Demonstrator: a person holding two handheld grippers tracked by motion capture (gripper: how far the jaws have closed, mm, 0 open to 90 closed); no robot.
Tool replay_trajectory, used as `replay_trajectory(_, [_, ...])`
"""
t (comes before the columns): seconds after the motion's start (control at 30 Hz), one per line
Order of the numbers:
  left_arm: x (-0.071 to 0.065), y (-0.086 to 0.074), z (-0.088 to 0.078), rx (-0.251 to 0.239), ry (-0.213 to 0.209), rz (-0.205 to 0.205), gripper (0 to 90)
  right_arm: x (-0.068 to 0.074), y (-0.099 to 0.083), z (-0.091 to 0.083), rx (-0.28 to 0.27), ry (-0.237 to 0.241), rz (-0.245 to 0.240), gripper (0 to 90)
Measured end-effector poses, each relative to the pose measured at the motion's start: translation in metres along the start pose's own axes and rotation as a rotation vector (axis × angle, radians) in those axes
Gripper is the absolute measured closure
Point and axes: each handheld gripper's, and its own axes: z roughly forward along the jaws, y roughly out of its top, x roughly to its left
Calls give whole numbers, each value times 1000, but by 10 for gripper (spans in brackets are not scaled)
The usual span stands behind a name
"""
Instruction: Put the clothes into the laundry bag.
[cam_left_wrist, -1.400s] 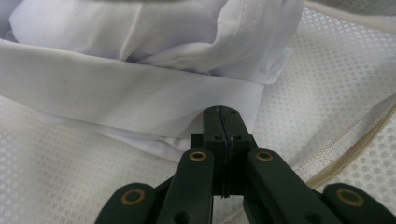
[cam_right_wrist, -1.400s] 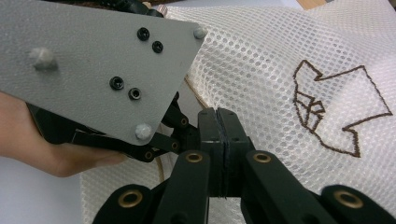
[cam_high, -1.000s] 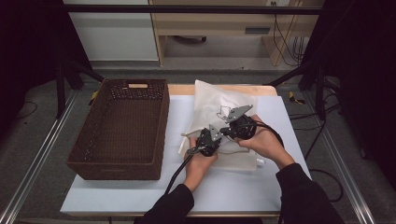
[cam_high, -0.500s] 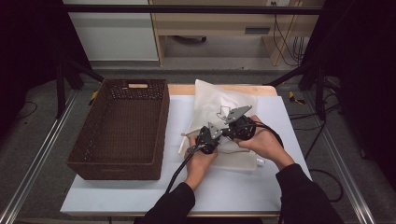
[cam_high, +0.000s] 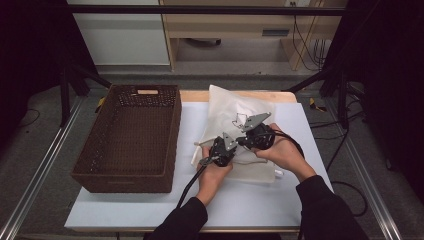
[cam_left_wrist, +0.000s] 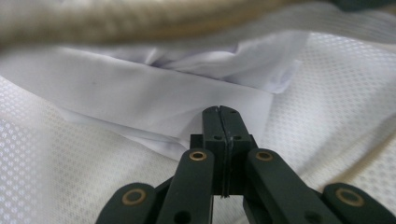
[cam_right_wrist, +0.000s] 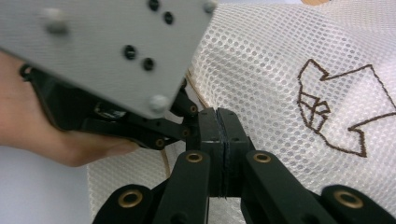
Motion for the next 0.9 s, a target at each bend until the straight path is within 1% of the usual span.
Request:
replay_trajectory(0.07, [-2, -3, -2, 5, -6, 10, 900, -1, 0, -1, -5, -2, 4, 900])
replay_trajectory(0.17, [-1, -3, -3, 4, -7, 9, 900, -1, -1, -1, -9, -6, 4, 900])
replay_trajectory(0.27, [0, -3, -1, 8, 0, 3, 900, 0, -3, -2, -14, -9, 14, 900])
replay_trajectory(0.33, [1, -2, 0, 15, 2, 12, 900, -1, -5, -3, -21, -6, 15, 900])
replay_trajectory(0.4, [1, -1, 2, 14, 8, 8, 900, 0, -5, -3, -24, -7, 22, 900])
replay_trajectory(0.43, [2, -1, 3, 15, 8, 3, 900, 0, -5, -3, -24, -6, 22, 900])
replay_trajectory(0.53, [3, 1, 6, 25, 17, 9, 900, 1, -3, -4, -25, -4, 22, 900])
replay_trajectory(0.63, [5, 2, 8, 28, 19, 12, 900, 1, -3, -5, -26, -2, 7, 900])
replay_trajectory(0.83, [6, 3, 10, 25, 17, 4, 900, 1, -3, -6, -20, -6, 13, 900])
replay_trajectory(0.9, [6, 3, 9, 26, 15, 7, 900, 0, -2, -6, -16, -8, 14, 900])
